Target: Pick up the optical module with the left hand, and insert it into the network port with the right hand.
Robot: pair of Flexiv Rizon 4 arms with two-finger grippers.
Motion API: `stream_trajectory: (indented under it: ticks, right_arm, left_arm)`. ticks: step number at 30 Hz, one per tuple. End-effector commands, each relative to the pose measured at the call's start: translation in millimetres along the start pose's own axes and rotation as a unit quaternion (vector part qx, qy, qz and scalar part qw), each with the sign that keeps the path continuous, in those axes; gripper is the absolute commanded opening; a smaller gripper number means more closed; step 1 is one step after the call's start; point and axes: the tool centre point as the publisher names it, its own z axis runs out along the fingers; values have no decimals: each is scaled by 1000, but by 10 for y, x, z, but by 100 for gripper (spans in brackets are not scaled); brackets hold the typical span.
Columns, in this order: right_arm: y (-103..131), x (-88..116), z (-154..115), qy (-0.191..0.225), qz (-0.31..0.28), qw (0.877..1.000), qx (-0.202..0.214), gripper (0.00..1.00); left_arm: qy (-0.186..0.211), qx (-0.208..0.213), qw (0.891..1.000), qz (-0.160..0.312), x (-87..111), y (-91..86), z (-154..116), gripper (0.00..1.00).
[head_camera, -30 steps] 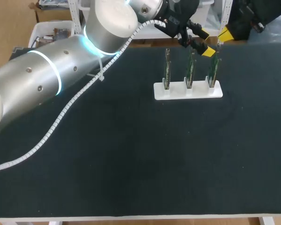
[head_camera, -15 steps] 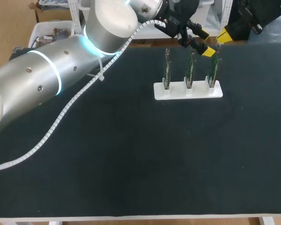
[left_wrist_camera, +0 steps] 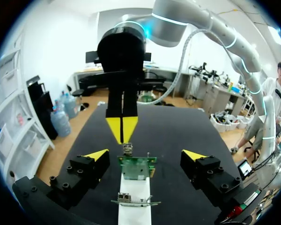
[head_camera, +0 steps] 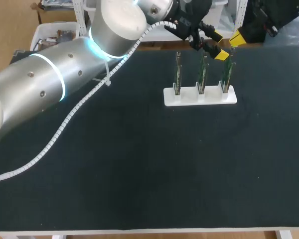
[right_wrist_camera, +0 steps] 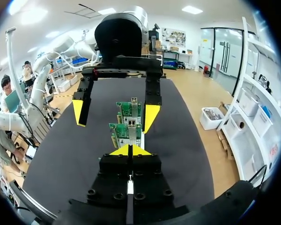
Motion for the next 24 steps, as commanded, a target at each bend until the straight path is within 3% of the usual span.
stream_trajectory:
  ticks: [1, 24]
  right_arm:
    - [-99, 2, -11, 1, 0, 997, -73, 0]
    - [-144, 43, 43, 10, 4, 997, -83, 0]
  left_arm:
    - [1, 0, 1000, 0, 0, -3, -4, 100]
    - [1, 0, 1000, 0, 0, -3, -4, 100]
